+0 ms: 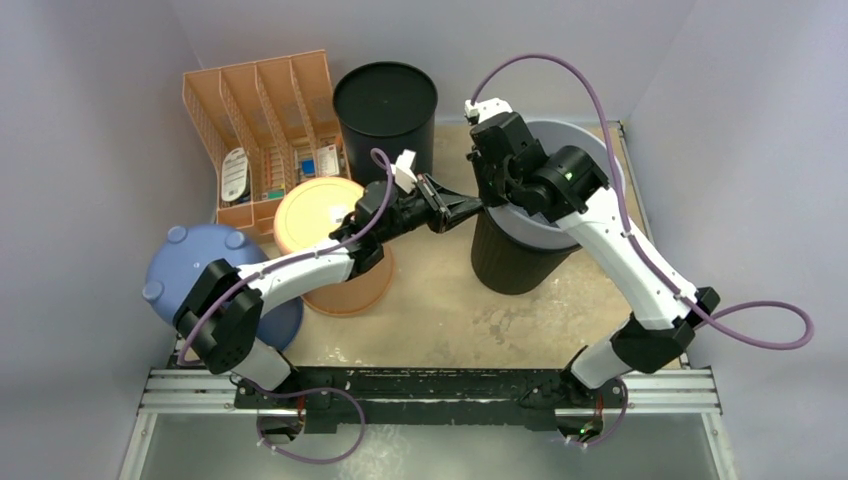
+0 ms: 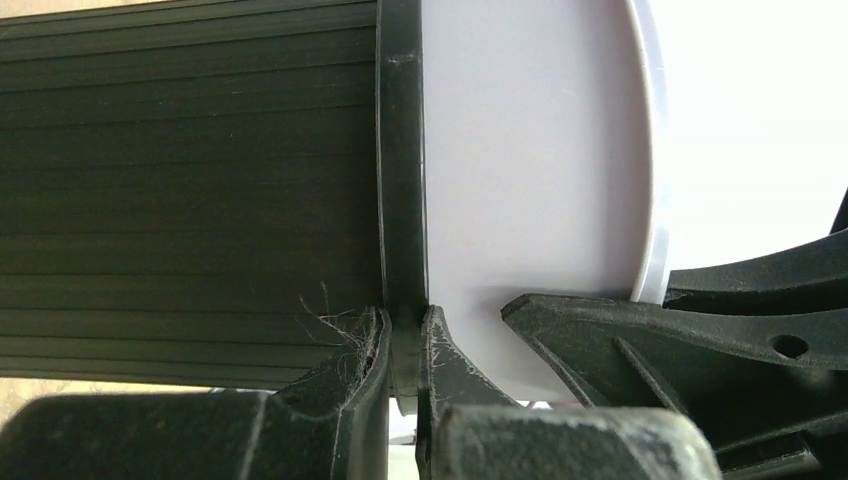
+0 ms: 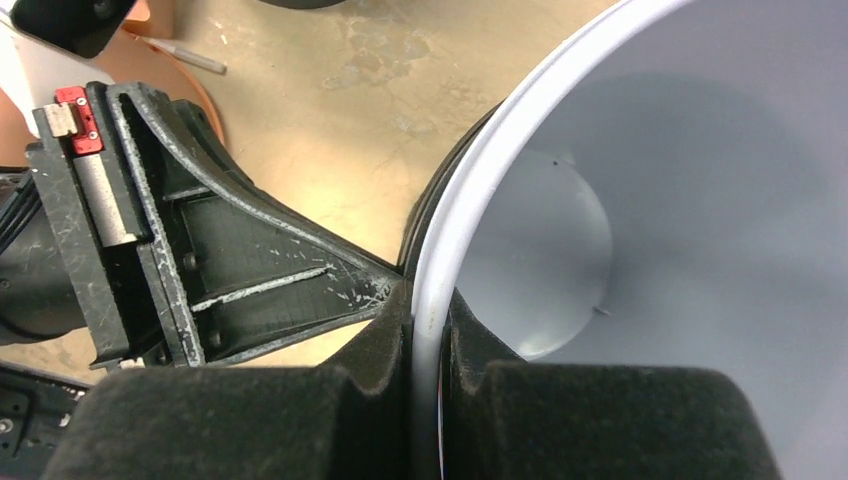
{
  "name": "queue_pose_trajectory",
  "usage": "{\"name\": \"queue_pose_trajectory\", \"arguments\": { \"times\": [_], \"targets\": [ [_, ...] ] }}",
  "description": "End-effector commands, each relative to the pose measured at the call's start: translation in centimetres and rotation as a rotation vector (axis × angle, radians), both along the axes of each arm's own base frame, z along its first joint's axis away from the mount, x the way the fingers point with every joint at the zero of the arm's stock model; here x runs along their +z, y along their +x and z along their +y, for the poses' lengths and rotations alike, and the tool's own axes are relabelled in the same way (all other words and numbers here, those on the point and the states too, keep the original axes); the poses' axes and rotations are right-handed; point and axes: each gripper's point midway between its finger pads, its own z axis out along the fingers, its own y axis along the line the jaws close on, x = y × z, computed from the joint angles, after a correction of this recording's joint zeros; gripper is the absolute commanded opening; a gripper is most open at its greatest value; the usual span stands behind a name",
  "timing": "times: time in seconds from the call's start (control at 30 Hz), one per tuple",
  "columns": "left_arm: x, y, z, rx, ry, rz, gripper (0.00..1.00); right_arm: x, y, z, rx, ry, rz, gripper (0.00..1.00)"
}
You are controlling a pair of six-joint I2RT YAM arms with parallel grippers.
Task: Turn the large container upside down
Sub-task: Adjust the container in the container.
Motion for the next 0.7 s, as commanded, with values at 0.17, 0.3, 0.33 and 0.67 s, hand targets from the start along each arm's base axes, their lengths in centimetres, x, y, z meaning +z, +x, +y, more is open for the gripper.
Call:
{"name": "queue_pose_trajectory", "arguments": {
  "times": [0.17, 0.3, 0.33, 0.67],
  "targets": [
    [-7.2, 1.0, 1.1, 0.057, 0.288, 0.120, 0.00, 7.5, 1.1, 0.0, -0.031, 0.086, -0.195, 0.00],
    [-8.4, 1.0, 1.5, 0.062, 0.340, 0.140, 0.00, 10.3, 0.9, -0.8, -0.051, 0.120, -0.253, 0.00],
    [-8.9, 0.9, 1.6, 0.063, 0.356, 0.145, 0.00, 11.0, 0.8, -1.0, -0.058, 0.130, -0.268, 0.00],
    [-13.1, 0.7, 2.2, 0.070, 0.431, 0.207, 0.00, 14.0, -0.2, -1.9, -0.063, 0.196, -0.317, 0.00]
  ]
}}
